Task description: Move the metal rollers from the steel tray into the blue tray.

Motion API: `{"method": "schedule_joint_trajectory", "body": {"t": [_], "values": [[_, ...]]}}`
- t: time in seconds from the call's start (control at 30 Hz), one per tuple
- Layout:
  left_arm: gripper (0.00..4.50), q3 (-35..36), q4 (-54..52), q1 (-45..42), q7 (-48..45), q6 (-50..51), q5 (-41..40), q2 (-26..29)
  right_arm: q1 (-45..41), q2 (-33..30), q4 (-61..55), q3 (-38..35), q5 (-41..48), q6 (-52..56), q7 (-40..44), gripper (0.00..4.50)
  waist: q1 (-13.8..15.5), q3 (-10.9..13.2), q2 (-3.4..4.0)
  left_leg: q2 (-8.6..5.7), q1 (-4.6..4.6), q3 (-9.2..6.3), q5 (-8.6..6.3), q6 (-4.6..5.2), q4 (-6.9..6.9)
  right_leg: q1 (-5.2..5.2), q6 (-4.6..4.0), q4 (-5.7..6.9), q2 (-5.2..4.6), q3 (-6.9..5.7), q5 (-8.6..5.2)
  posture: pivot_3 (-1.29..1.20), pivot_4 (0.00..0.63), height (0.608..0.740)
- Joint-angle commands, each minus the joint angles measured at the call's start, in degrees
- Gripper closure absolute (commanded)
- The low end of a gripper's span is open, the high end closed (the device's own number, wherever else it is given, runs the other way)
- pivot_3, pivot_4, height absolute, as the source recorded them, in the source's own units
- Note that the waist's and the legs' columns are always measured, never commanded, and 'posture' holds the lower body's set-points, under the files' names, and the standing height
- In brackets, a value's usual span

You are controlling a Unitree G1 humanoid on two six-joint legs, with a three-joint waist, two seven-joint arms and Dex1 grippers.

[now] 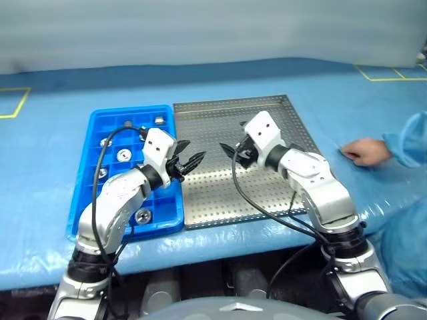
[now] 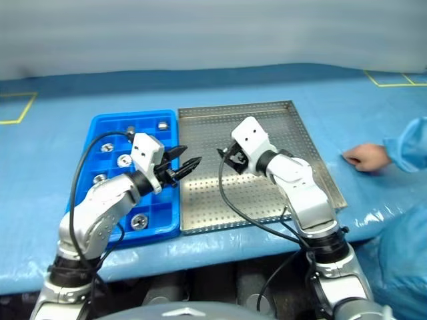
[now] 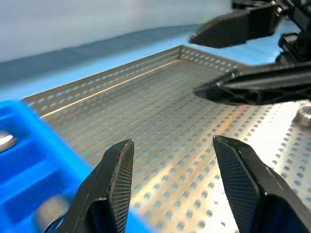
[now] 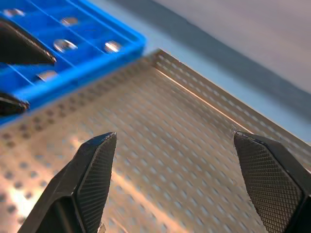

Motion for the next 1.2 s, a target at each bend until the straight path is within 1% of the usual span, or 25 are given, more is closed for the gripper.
{"method": "schedule_joint_trajectory", "body": {"t": [0.03, 0.1, 0.17, 0.23, 0.33, 0.5, 0.7, 0.9, 0.97, 1.0, 1.2], "values": [[1.69, -4.68, 9.31, -5.9, -5.06, -4.58, 2.07, -1.97, 5.7, -2.81, -8.78, -4.15, 1.74, 1.05, 1.24, 0.47, -1.85, 0.0, 0.0, 0.01, 0.0, -0.01, -0.01, 0.02, -0.01, 0.0, 0.04, 0.01, 0.02, 0.01, -0.01, -0.29, 0.15, 0.74], [1.69, -6.88, 14.9, -9.38, -8.47, -6.66, 2.61, -3.66, 9.75, -4.72, -12.03, -5.3, 2.4, 1.41, 2.09, 0.47, -3.02, 0.0, 0.01, 0.01, -0.01, -0.01, -0.04, 0.07, -0.02, 0.0, 0.33, 0.01, 0.04, 0.04, 0.0, -0.34, 0.15, 0.74], [1.69, -7.93, 20.59, -12.49, -10.59, -8.5, 2.98, -5.96, 12.82, -6.39, -14.6, -5.31, 2.34, 1.95, 2.33, 0.47, -4.75, 0.0, 0.01, -0.01, -0.04, -0.01, -0.07, 0.12, -0.01, 0.0, 0.44, -0.01, 0.03, 0.05, -0.08, -0.37, 0.15, 0.74], [1.69, -8.17, 25.73, -14.93, -11.49, -9.77, 3.5, -8.16, 14.95, -7.19, -16.52, -5.4, 2.66, 2.54, 2.25, 0.47, -6.72, 0.0, 0.0, -0.02, -0.05, 0.02, -0.08, 0.14, 0.01, 0.0, 0.46, -0.04, 0.02, 0.11, -0.09, -0.4, 0.15, 0.74], [1.69, -9.69, 34.27, -18.77, -11.15, -11.82, 6.46, -11.63, 18.78, -8.46, -18.97, -5.7, 2.93, 3.59, 2.24, 0.47, -9.6, 0.0, -0.01, -0.06, -0.03, 0.01, -0.09, 0.16, 0.1, 0.07, 0.44, -0.05, 0.0, 0.16, -0.14, -0.44, 0.15, 0.74], [1.69, -10.17, 45.79, -22.62, -9.39, -15.81, 10.69, -16.31, 21.26, -8.22, -21.85, -6.8, 3.05, 4.87, 1.11, 0.47, -14.98, 0.02, -0.03, -0.12, 0.01, 0.02, -0.1, 0.17, 0.09, 0.08, 0.53, -0.02, 0.01, 0.32, -0.15, -0.49, 0.15, 0.74], [1.69, -9.74, 55.96, -25.51, -6.7, -20.33, 14.37, -21.23, 22.28, -7.89, -23.04, -7.32, 3.43, 5.15, 0.22, 0.47, -19.84, 0.05, -0.1, -0.18, 0.08, 0.02, -0.1, 0.17, 0.05, 0.09, 0.63, -0.01, 0.02, 0.52, -0.12, -0.52, 0.15, 0.74], [1.69, -9.71, 62.78, -27.72, -4.91, -23.25, 17.61, -22.99, 22.53, -7.53, -23.06, -7.45, 3.69, 4.5, -0.9, 0.47, -23.14, 0.08, -0.14, -0.35, 0.15, 0.09, -0.1, 0.19, -0.05, 0.11, 0.85, -0.01, 0.02, 1.08, -0.12, -0.53, 0.15, 0.74], [1.69, -9.55, 64.7, -28.25, -4.12, -24.14, 18.47, -23.54, 22.6, -7.5, -23.08, -7.42, 3.66, 4.25, -1.11, 0.47, -23.85, 0.08, -0.14, -0.45, 0.14, 0.14, -0.11, 0.21, -0.07, 0.13, 1.12, -0.01, 0.02, 1.27, -0.01, -0.53, 0.15, 0.74], [1.69, -9.55, 65.44, -28.37, -3.93, -24.52, 18.88, -23.78, 22.59, -7.42, -23.06, -7.38, 3.63, 4.14, -1.26, 0.47, -24.05, 0.08, -0.15, -0.48, 0.15, 0.17, -0.12, 0.23, -0.07, 0.13, 1.36, -0.02, 0.02, 1.35, 0.1, -0.54, 0.15, 0.74], [1.69, -8.9, 67.78, -28.61, -3.62, -25.92, 20.43, -24.57, 22.29, -7.26, -22.88, -6.97, 3.65, 3.78, -1.88, 0.47, -24.65, 0.08, -0.16, -0.54, 0.15, 0.25, -0.17, 0.34, -0.1, 0.12, 1.48, -0.1, 0.02, 1.54, 0.1, -0.54, 0.15, 0.74]]}}
